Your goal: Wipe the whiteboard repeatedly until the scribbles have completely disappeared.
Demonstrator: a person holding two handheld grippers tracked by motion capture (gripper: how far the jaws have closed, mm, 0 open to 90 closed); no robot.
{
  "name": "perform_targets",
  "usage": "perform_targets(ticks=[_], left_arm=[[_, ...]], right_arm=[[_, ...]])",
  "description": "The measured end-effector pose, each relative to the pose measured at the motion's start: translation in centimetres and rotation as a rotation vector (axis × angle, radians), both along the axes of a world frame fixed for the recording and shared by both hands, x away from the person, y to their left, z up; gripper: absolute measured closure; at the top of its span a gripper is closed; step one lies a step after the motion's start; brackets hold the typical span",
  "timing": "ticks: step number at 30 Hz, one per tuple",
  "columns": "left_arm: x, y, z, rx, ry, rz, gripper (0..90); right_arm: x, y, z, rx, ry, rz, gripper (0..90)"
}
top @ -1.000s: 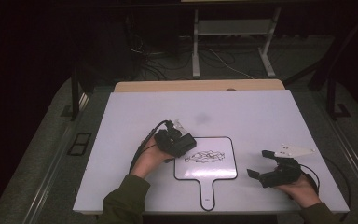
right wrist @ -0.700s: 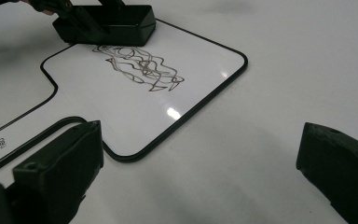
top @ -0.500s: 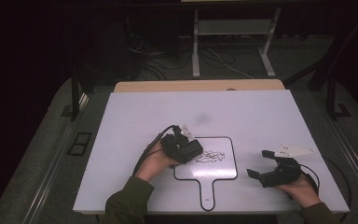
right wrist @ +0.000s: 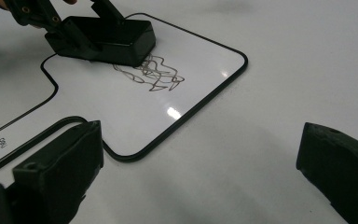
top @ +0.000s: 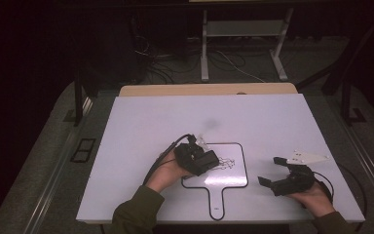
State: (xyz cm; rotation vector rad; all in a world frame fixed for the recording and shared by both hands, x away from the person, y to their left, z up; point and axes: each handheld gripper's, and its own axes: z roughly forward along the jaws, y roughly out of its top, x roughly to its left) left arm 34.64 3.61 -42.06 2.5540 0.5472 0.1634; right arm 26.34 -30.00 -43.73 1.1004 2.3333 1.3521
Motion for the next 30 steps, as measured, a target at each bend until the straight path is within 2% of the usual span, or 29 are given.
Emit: perform_targets(ticks=[13,18,30], left_arm=[[2.5,2.7,0.0,0.003,-0.016,0.122,39.2],[2.4,2.4,0.0,0.005,-0.006,0.114,39.2],[1.4,-0.1,0.1,0.017,-0.010,0.032,39.2]], right_arm=[[0.0,0.0,0.0,-0.003,0.006,-0.002,0.0],[0.1,0.1,-0.1,-0.005,0.005,0.000,0.0],[0.1,0.1,-0.1,-0.006,0.006,0.001,0.0]])
